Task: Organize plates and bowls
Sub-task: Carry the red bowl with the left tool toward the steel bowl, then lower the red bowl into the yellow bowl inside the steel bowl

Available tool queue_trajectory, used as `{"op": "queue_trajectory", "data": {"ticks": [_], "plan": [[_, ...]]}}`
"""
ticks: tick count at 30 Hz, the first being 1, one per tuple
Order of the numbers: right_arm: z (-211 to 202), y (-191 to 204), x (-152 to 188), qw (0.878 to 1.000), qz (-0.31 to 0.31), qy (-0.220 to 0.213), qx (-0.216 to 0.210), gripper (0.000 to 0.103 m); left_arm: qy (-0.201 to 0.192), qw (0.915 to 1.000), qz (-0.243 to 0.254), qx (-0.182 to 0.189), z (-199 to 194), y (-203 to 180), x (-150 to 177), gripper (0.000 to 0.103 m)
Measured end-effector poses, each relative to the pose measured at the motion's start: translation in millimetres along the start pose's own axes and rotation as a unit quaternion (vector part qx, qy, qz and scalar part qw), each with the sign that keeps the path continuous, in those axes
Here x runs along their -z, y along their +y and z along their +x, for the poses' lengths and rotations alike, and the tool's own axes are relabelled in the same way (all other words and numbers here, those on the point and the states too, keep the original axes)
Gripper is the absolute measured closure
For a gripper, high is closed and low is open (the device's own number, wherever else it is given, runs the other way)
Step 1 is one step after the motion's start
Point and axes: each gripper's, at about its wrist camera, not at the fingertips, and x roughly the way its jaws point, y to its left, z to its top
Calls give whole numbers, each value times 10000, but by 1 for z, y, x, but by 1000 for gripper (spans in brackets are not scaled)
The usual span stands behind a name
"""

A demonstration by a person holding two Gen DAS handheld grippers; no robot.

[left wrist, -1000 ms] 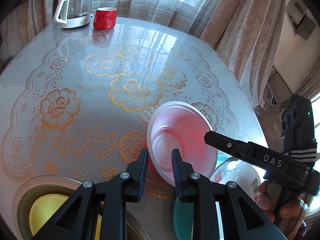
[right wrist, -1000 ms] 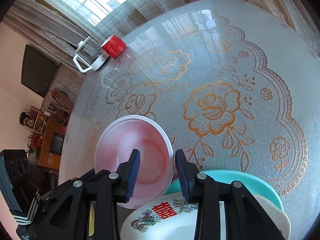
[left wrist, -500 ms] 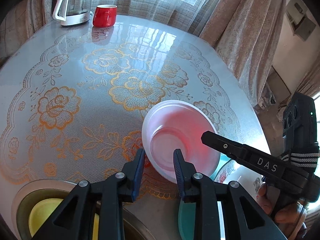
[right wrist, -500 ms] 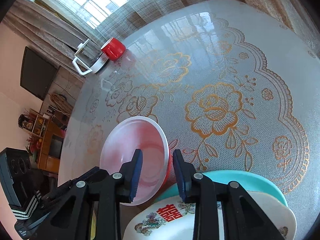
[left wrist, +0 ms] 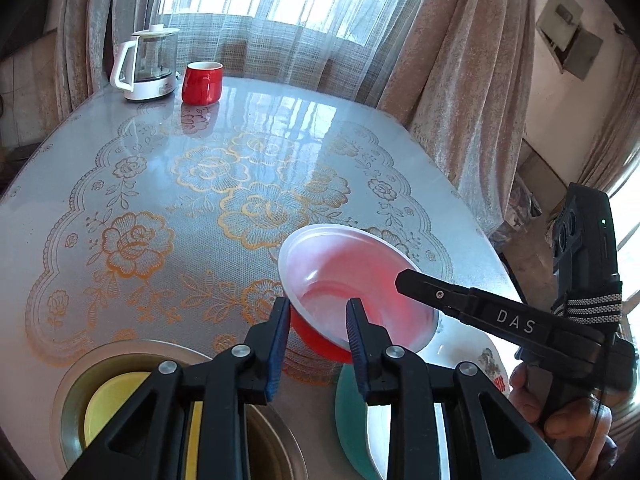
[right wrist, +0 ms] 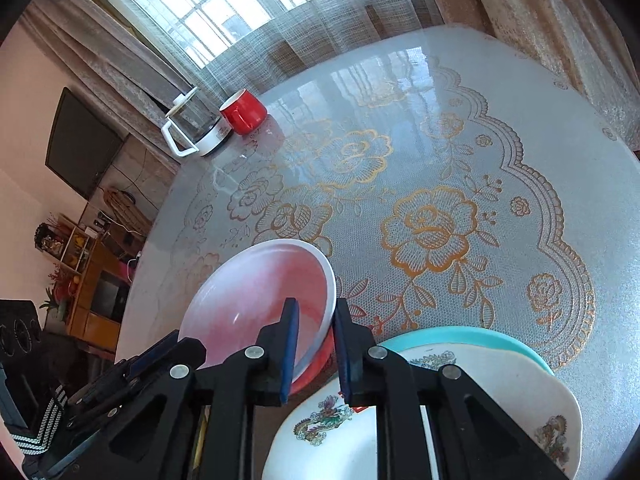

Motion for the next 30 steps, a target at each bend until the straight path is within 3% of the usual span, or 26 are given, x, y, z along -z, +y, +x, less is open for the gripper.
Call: {"op": "queue_trajectory", "data": {"ticks": [12, 30], "plan": [[-21, 19, 26, 9998, -75, -112, -174, 86, -249, 9994, -221, 129, -38, 4, 22, 75], [-25, 71, 67, 9980, -478, -73, -395, 86, -549, 9979, -318, -119, -97, 35, 66, 75]]}}
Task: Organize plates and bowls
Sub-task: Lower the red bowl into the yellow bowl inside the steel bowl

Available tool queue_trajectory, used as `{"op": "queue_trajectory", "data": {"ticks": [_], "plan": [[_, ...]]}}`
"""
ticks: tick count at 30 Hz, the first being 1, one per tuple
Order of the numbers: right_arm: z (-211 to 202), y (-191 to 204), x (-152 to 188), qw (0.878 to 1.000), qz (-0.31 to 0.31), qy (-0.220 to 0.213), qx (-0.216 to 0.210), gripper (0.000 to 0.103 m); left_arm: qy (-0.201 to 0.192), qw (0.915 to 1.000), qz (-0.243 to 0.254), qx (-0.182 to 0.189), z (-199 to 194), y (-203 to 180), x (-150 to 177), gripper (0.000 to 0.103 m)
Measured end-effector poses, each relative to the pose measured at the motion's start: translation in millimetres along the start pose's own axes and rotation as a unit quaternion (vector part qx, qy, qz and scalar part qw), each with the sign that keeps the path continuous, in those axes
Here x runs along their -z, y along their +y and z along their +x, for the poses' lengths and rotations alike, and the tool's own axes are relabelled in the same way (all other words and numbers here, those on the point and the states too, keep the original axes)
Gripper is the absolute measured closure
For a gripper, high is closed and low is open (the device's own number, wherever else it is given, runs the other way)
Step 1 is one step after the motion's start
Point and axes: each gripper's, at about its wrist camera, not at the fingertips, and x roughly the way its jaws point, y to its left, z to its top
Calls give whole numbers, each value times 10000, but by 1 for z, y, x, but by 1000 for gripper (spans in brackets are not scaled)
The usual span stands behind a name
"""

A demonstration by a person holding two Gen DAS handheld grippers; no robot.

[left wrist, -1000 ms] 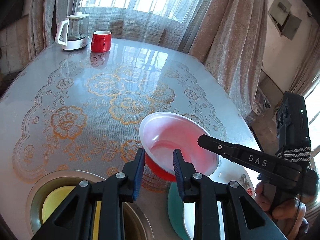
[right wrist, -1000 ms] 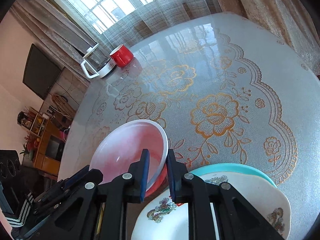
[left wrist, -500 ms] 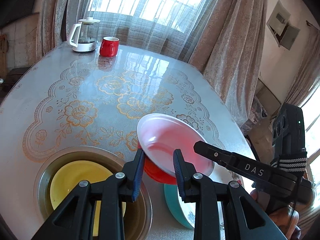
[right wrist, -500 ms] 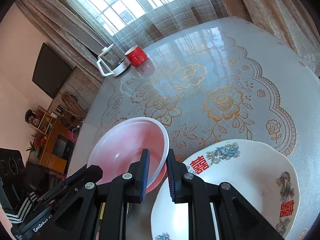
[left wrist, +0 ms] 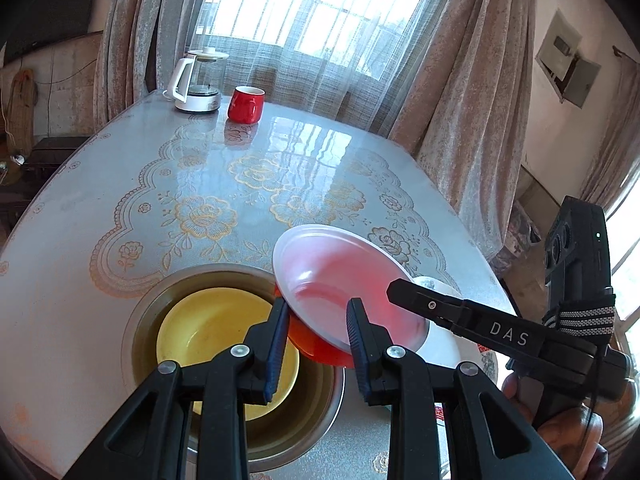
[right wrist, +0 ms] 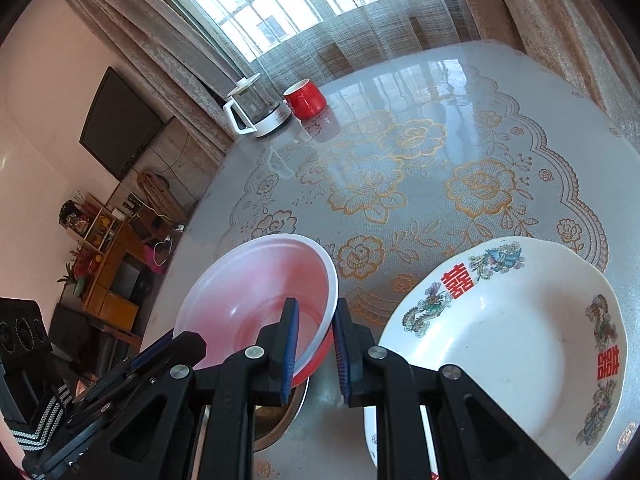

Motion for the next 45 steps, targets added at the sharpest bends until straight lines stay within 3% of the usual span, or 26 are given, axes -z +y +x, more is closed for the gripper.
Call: {"op": "queue_trajectory", "data": {"ticks": [13, 22, 35, 45], "plan": [[16, 31, 28, 9992, -290, 249, -132, 86, -55, 9996, -258, -63, -26, 37, 24, 75], [34, 40, 39, 9981, -401, 467, -100, 86, 54, 9988, -474, -117, -21, 56, 38, 75], [32, 53, 37, 9969, -561, 473, -277, 86, -148, 9983, -551, -68, -41, 62, 33, 75], [44, 56, 41, 9955, -653, 665, -197, 86, 68, 9973, -727, -53, -29, 76, 37, 75]]}}
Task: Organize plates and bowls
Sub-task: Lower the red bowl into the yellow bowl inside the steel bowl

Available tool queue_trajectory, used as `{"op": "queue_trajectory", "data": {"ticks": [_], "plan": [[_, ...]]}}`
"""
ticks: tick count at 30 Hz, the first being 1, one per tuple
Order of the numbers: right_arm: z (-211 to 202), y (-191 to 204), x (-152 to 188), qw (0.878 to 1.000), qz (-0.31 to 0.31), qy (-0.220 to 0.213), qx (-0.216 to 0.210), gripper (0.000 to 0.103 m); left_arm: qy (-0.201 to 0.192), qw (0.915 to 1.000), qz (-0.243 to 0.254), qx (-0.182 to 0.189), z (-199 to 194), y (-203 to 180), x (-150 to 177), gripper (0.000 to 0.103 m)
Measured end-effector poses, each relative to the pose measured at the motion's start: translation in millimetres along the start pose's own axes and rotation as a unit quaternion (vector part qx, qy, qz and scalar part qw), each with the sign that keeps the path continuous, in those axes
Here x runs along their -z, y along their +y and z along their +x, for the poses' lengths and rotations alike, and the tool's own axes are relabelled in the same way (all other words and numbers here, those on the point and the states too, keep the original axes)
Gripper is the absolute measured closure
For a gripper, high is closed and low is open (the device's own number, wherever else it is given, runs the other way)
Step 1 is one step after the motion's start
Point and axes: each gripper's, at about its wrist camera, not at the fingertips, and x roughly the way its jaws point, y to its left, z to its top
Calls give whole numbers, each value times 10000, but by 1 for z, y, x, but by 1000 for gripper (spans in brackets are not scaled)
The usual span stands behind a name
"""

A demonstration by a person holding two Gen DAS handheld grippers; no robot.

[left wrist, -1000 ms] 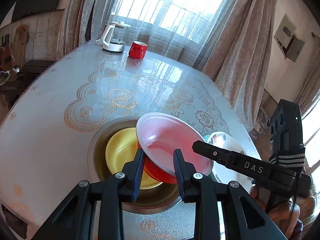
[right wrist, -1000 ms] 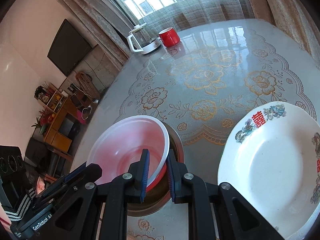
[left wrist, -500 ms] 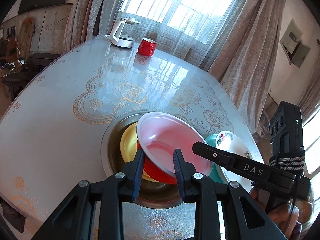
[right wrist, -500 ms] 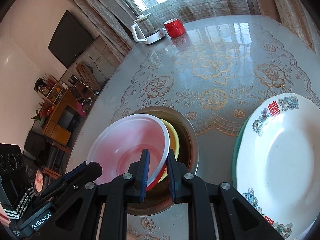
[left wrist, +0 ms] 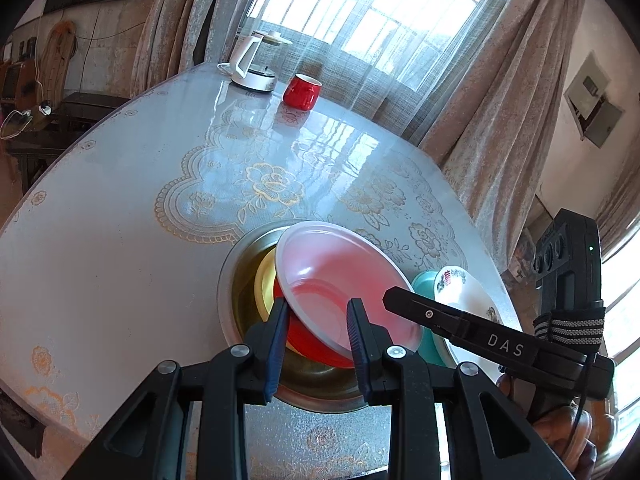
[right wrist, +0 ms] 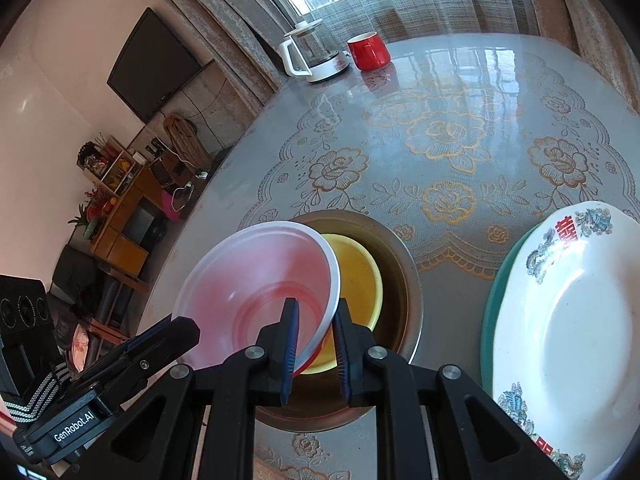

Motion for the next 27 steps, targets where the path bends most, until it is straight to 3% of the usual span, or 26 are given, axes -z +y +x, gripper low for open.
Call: {"op": "queue_trajectory", "data": {"ticks": [9, 14, 19, 27], "plan": [[3, -3, -4, 9992, -44, -162, 367, 86, 162, 9998, 21, -80, 29, 0, -6, 75], [19, -9, -5, 9993, -13, 66, 375, 86, 366, 9988, -25, -327, 43, 8, -1, 75], [29, -5, -2, 9988, -156, 81, 456, 87, 299, 9960, 382, -746, 50, 4, 8, 75], [30, -7, -1, 9987, -230, 28, 465, 87, 236, 9933, 646, -932, 52, 2, 10, 75]]}}
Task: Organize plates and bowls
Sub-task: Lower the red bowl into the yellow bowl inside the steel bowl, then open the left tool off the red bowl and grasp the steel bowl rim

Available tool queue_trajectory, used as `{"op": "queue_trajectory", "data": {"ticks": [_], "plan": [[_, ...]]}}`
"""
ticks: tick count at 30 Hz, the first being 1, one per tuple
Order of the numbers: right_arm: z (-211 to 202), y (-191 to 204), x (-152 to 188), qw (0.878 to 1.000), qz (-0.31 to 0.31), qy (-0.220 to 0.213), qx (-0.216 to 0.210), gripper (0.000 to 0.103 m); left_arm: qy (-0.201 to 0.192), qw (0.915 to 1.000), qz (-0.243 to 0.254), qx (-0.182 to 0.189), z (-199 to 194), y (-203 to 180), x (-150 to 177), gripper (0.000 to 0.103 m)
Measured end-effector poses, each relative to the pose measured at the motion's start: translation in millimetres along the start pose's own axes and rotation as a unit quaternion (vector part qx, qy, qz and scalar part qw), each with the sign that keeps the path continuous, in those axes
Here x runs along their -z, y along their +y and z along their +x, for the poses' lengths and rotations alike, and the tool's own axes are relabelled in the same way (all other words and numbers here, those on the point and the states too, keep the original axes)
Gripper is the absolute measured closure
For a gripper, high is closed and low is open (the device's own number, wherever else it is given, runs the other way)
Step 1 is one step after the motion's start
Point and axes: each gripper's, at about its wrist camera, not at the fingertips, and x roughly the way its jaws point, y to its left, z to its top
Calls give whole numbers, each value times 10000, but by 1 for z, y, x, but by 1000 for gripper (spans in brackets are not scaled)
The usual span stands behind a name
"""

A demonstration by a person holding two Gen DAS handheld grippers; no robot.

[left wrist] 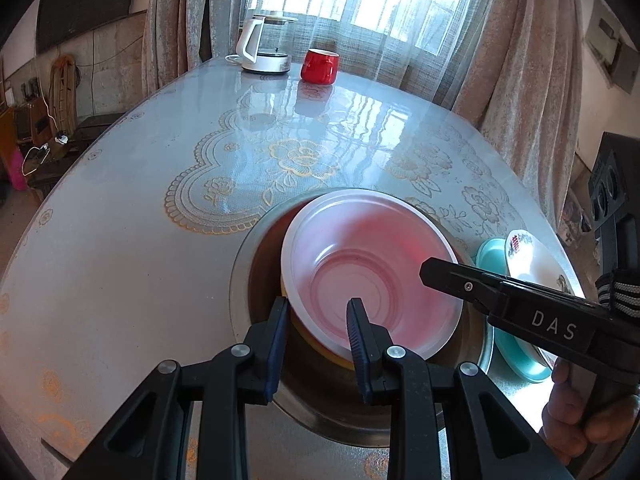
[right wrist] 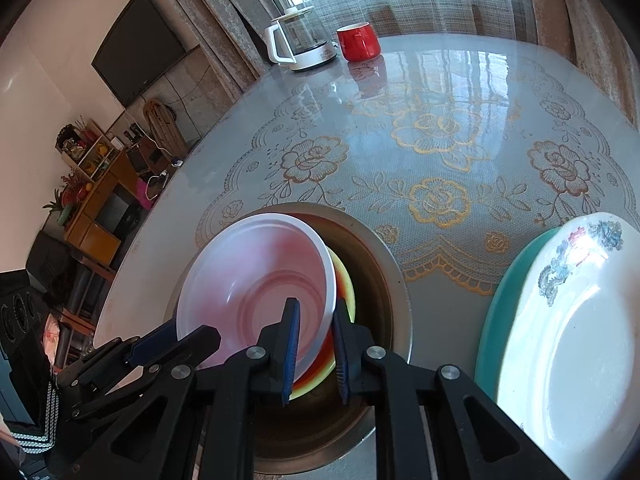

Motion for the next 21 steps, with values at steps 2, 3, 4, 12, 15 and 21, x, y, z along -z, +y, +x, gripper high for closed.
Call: {"op": "queue_trajectory", "data": {"ticks": [2, 3, 4, 12, 15, 21], "plan": [[1, 0, -1, 10000, -36, -34, 19, 87, -17, 10000, 48, -33, 1, -2, 0, 75], [1, 0, -1, 10000, -47, -52, 20, 87, -25, 9999, 77, -60, 1, -3, 1, 75], [0, 1, -1, 10000, -58, -71, 22, 87, -29, 9999, 117, -88, 1, -3, 1, 75], [-4, 1, 5, 9997, -145, -170, 39, 87, -34, 9997, 186, -179, 4, -6, 2, 75], [-5, -2, 5, 9997, -138, -199, -2, 87, -1, 9995, 211, -219, 6, -8, 2, 75], [-9, -10, 6, 9996, -28, -205, -192, 85, 46, 9995, 192, -266, 8, -10, 0, 74]]}}
